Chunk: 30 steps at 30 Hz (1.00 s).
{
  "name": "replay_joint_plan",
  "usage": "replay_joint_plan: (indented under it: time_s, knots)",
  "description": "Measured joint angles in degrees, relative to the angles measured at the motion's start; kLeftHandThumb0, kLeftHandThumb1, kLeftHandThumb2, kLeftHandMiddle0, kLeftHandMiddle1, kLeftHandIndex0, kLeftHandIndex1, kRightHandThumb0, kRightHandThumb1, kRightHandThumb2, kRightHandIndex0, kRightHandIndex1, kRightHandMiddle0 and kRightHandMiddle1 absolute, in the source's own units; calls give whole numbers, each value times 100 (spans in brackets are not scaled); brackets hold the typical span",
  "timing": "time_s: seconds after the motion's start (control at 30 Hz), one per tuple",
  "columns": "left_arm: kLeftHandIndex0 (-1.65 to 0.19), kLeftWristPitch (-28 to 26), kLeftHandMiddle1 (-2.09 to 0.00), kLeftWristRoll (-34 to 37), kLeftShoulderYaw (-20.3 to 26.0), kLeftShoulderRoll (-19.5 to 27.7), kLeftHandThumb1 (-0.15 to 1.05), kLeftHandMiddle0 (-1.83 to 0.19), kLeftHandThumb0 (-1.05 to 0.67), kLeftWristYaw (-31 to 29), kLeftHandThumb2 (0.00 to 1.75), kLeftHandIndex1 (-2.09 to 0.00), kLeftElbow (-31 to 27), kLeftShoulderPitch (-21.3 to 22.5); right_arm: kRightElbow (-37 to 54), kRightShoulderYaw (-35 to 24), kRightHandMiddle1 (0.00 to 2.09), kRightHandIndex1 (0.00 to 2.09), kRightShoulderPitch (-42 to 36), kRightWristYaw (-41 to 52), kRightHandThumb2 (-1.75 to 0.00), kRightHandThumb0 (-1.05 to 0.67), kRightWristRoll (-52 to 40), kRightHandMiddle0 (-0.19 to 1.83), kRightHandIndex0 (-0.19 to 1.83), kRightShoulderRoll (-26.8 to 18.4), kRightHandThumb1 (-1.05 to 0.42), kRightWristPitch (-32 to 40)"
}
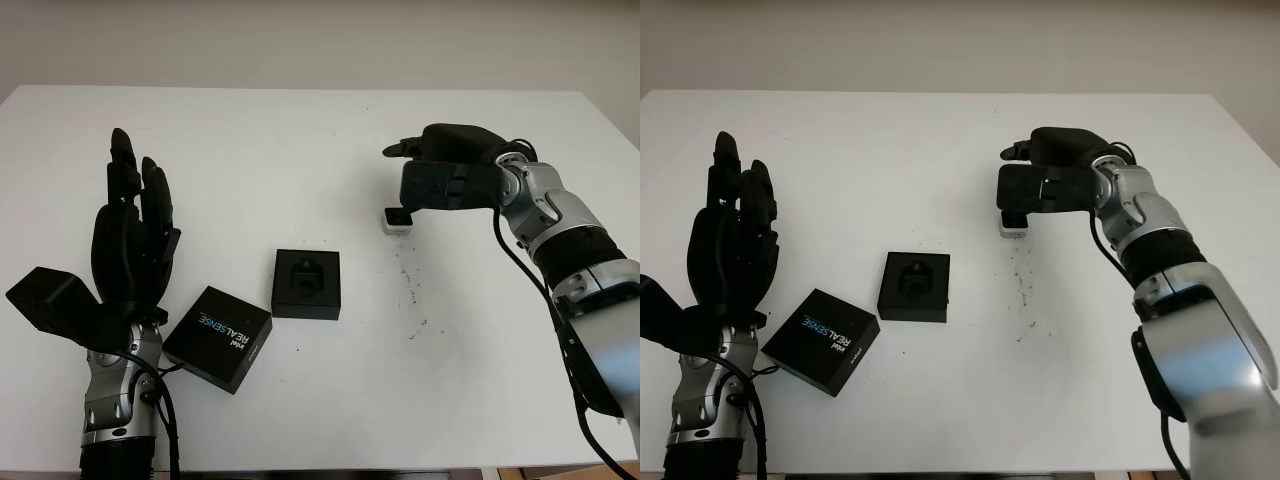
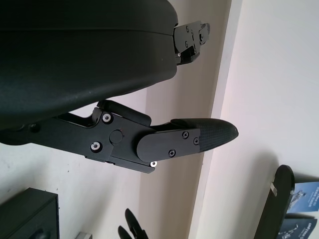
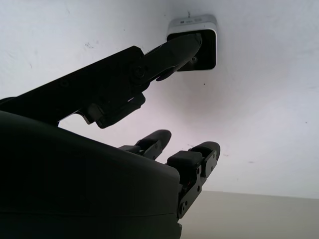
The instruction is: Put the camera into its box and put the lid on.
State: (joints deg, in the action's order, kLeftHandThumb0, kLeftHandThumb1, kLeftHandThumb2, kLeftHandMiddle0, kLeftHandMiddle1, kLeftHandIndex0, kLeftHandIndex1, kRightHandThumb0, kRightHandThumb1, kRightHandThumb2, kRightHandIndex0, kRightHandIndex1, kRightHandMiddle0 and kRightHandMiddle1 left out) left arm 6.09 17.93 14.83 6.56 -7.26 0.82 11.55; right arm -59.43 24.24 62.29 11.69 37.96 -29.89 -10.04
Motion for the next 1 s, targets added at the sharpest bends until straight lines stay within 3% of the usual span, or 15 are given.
replay_joint_plan:
  time_s: [0.13,0.3,0.4,0.5,0.6,0.67,0.7,0.73,0.77,0.8,0.83,0.87,0.93,1.0]
  knots:
    - [19,-1,0,-3,-1,0,105,19,-65,0,51,0,-13,0,-23,10,6,82,0,44,-5,-48,2,48,19,-2,-80,-36]
    - [19,-1,0,7,2,1,105,19,-66,-8,48,0,-13,0,-21,46,6,72,-1,125,-5,-51,40,49,23,-5,-80,-55]
    - [19,-1,0,4,4,12,105,19,-66,-6,48,0,-14,0,9,55,6,82,-23,106,-5,-50,37,51,22,-16,-78,-179]
    - [19,-1,0,-1,7,25,105,19,-66,-6,47,0,-17,-1,143,54,6,105,-133,29,-5,-48,38,51,11,-46,-78,-261]
    - [19,-1,0,2,16,31,105,19,-65,-7,48,0,-20,-1,190,53,7,162,-276,-178,-5,-48,40,54,-10,-64,-76,-300]
    - [19,-1,0,3,17,33,105,19,-65,-9,48,0,-20,-2,189,59,7,174,-359,-302,-5,-48,62,55,-15,-64,-76,-299]
    - [19,-3,0,3,20,36,105,19,-65,-10,49,0,-22,-6,-20,118,6,190,-340,-551,-6,-56,137,55,-17,-30,-77,-305]
    - [19,-3,0,3,14,36,105,19,-65,-17,49,0,-28,-7,-329,186,18,201,-311,-839,-11,-85,218,57,59,46,-85,-325]
    - [19,-3,0,2,13,37,105,19,-65,-31,49,0,-45,-10,-630,245,87,205,-302,-1034,-14,-94,275,28,101,114,-86,-348]
    - [19,-3,0,3,22,45,105,19,-64,-39,49,0,-60,-18,-835,295,123,207,-321,-1115,-12,-86,303,5,66,144,-83,-389]
    - [19,-3,0,4,37,58,105,19,-64,-43,49,0,-61,-29,-871,316,122,209,-341,-1144,-9,-71,305,3,20,147,-80,-464]
    - [19,-3,0,5,46,61,105,19,-64,-44,49,0,-62,-30,-805,338,103,209,-347,-1121,-7,-62,306,12,1,126,-79,-525]
    - [19,-4,0,3,29,60,105,19,-64,-51,49,0,-66,-30,-561,347,65,206,-353,-1015,-6,-52,306,29,-15,60,-79,-576]
    - [19,-5,0,4,27,60,105,19,-64,-54,49,0,-67,-30,-391,347,52,205,-355,-917,-6,-49,306,35,-18,5,-79,-578]
